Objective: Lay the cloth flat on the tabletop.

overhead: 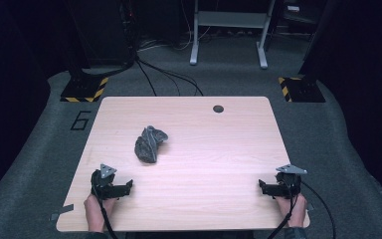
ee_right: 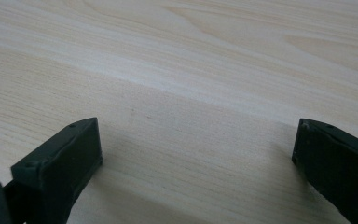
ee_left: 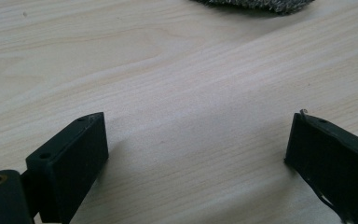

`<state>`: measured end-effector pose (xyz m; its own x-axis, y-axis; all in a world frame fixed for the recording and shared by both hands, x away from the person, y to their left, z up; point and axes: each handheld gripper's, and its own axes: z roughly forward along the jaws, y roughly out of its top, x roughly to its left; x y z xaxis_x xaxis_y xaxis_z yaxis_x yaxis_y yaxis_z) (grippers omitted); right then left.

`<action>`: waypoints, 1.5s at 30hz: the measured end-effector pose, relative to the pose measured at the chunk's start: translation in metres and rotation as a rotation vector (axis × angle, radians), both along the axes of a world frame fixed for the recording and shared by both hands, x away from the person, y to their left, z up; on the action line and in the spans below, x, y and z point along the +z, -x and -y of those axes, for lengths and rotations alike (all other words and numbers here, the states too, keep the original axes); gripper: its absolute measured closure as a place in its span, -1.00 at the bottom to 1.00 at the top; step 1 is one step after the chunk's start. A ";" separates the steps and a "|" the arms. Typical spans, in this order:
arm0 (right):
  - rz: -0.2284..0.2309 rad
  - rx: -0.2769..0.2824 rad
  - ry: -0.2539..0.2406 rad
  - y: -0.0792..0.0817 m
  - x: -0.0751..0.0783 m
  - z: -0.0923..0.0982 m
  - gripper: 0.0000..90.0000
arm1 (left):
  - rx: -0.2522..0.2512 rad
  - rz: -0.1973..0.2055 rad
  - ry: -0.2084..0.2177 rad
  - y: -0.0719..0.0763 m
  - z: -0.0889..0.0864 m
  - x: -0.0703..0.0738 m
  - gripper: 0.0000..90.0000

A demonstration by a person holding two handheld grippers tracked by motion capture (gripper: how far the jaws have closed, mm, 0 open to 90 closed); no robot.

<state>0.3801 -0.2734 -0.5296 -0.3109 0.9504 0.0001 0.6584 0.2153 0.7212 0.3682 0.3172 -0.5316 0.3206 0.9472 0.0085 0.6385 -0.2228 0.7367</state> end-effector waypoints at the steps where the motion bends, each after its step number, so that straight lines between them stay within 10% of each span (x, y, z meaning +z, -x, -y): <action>1: 0.000 0.000 -0.001 0.000 0.000 0.000 -0.98 | -0.002 -0.002 0.002 0.000 0.000 0.000 -0.88; 26: -0.003 0.012 0.002 0.000 0.000 -0.001 -0.98 | 0.030 0.019 0.037 -0.012 -0.006 0.015 -0.73; 45: -0.002 0.015 0.002 0.000 0.000 -0.001 -0.98 | -0.056 0.054 0.047 -0.074 0.041 0.062 -0.66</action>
<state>0.3801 -0.2728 -0.5296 -0.3250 0.9457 -0.0016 0.6563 0.2268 0.7196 0.4417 0.2761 -0.4694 0.3732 0.9276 -0.0167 0.5854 -0.2215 0.7799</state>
